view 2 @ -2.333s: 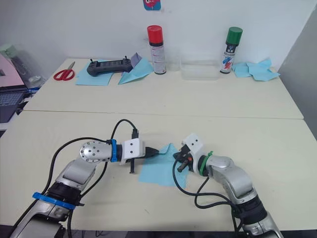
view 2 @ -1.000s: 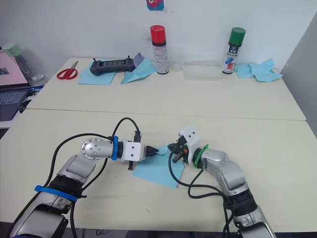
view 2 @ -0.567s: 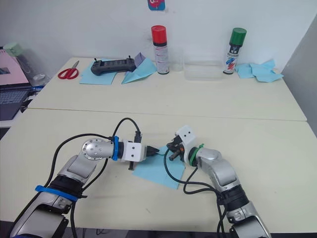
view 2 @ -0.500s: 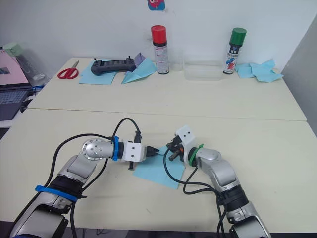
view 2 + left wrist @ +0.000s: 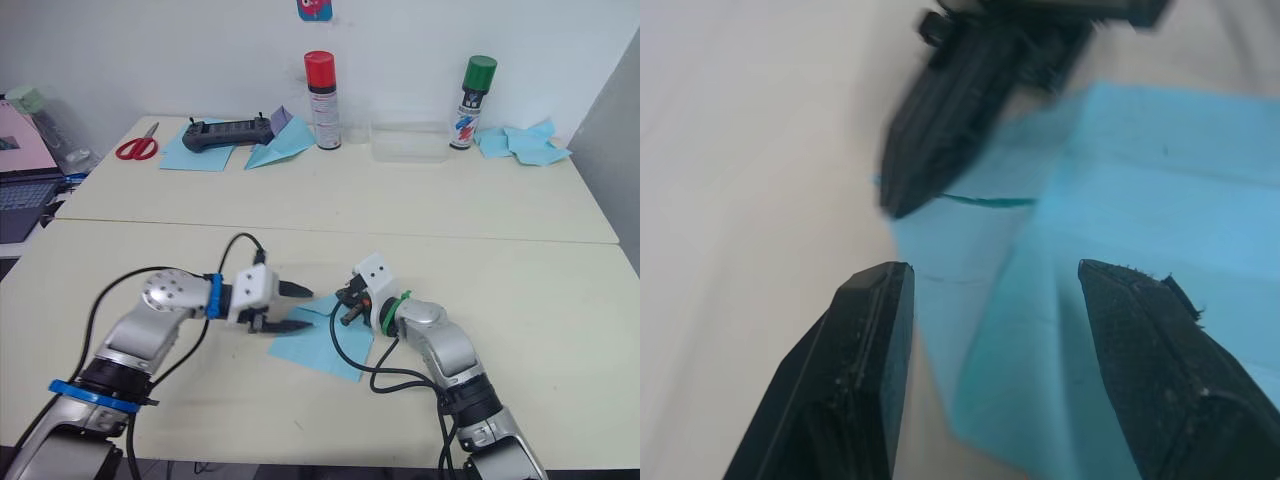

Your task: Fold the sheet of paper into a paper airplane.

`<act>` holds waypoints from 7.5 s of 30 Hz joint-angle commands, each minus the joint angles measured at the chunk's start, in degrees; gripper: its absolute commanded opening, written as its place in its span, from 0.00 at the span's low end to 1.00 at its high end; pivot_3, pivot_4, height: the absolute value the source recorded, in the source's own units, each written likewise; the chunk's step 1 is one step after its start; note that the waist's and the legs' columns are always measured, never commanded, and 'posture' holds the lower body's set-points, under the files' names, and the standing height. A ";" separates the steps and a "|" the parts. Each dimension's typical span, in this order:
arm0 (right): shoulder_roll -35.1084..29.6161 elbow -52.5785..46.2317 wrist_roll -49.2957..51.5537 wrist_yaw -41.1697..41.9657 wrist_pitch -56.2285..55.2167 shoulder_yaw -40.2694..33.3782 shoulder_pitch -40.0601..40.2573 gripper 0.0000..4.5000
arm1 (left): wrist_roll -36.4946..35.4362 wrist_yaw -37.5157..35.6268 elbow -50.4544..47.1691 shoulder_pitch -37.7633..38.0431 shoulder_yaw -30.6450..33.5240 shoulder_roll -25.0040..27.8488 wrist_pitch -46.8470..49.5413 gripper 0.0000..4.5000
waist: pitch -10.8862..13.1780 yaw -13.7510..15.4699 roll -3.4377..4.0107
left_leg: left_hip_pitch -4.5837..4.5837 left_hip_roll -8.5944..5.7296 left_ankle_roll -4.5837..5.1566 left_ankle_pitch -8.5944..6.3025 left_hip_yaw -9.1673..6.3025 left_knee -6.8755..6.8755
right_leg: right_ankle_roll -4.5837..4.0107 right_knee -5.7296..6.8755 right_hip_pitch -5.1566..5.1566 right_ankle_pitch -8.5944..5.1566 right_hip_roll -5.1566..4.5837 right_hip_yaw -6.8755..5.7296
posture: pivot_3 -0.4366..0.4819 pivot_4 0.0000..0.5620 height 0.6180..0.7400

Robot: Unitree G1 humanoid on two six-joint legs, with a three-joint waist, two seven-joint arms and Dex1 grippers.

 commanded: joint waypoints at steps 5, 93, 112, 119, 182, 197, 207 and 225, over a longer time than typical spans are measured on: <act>-1.06 -0.04 0.20 2.32 0.07 0.31 0.18 0.00 | -6.47 4.23 2.42 -4.94 7.67 -3.27 8.20 0.51 | 0.00 0.00 0.01 | 0.03 -0.01 0.00 0.00 0.02 0.00 | 0.01 0.01 0.02 -0.01 0.00 0.01 | 0.48 0.27 1.00; 3.29 -0.72 -5.35 -4.61 -5.03 1.64 2.86 0.00 | 9.44 11.34 7.49 3.03 -4.76 -12.52 -1.04 0.01 | -0.16 0.29 0.11 | 0.13 -0.07 0.05 0.05 -0.02 0.02 | 0.01 -0.16 0.23 0.00 -0.06 0.03 | 0.48 0.27 1.00; 2.23 2.11 -6.47 -2.73 -4.16 3.36 2.32 0.00 | 0.81 10.51 -3.16 10.20 4.86 -3.69 10.22 0.01 | -0.17 -0.94 0.13 | 0.21 0.01 0.05 0.05 -0.01 -0.07 | -0.01 -0.17 0.23 -0.02 -0.02 0.04 | 0.48 0.27 1.00; 1.35 1.89 -5.70 -0.27 -4.93 3.06 1.93 0.00 | -2.70 11.16 -3.99 6.57 5.44 -6.76 10.69 0.01 | -0.14 -0.89 0.11 | 0.10 0.00 0.04 0.05 -0.01 -0.06 | 0.00 -0.34 0.22 -0.01 -0.03 0.02 | 0.48 0.27 1.00; -7.83 -6.90 101.43 -61.95 30.91 -20.70 9.62 0.00 | 7.38 10.85 1.89 8.64 -3.91 -8.58 1.50 0.00 | -0.12 -0.23 0.25 | 0.04 -0.03 0.09 0.03 0.22 -0.24 | -0.01 -0.46 0.11 -0.04 -0.09 0.25 | 0.48 0.27 1.00; -16.83 -7.28 100.67 -53.70 27.10 -13.12 4.35 0.00 | 6.09 9.13 0.11 7.63 -4.76 -9.61 4.39 0.00 | -0.11 0.07 0.24 | -0.06 -0.03 0.09 0.02 0.25 -0.25 | -0.02 -0.47 0.01 -0.04 -0.09 0.27 | 0.48 0.27 1.00; -12.46 -4.27 94.26 -49.30 26.72 -8.97 -0.83 0.00 | 6.09 9.05 -0.70 8.19 -4.97 -10.01 4.82 0.00 | -0.11 0.17 0.24 | -0.17 -0.03 0.10 0.02 0.25 -0.25 | -0.02 -0.49 -0.06 -0.04 -0.10 0.25 | 0.48 0.27 1.00; -8.56 -0.90 87.40 -44.64 28.58 -9.51 -3.16 0.00 | 4.10 7.86 -4.03 7.67 -5.07 -10.56 7.34 0.00 | -0.11 0.05 0.24 | -0.21 0.00 0.11 0.02 0.25 -0.26 | -0.03 -0.45 -0.15 -0.04 -0.07 0.24 | 0.48 0.27 1.00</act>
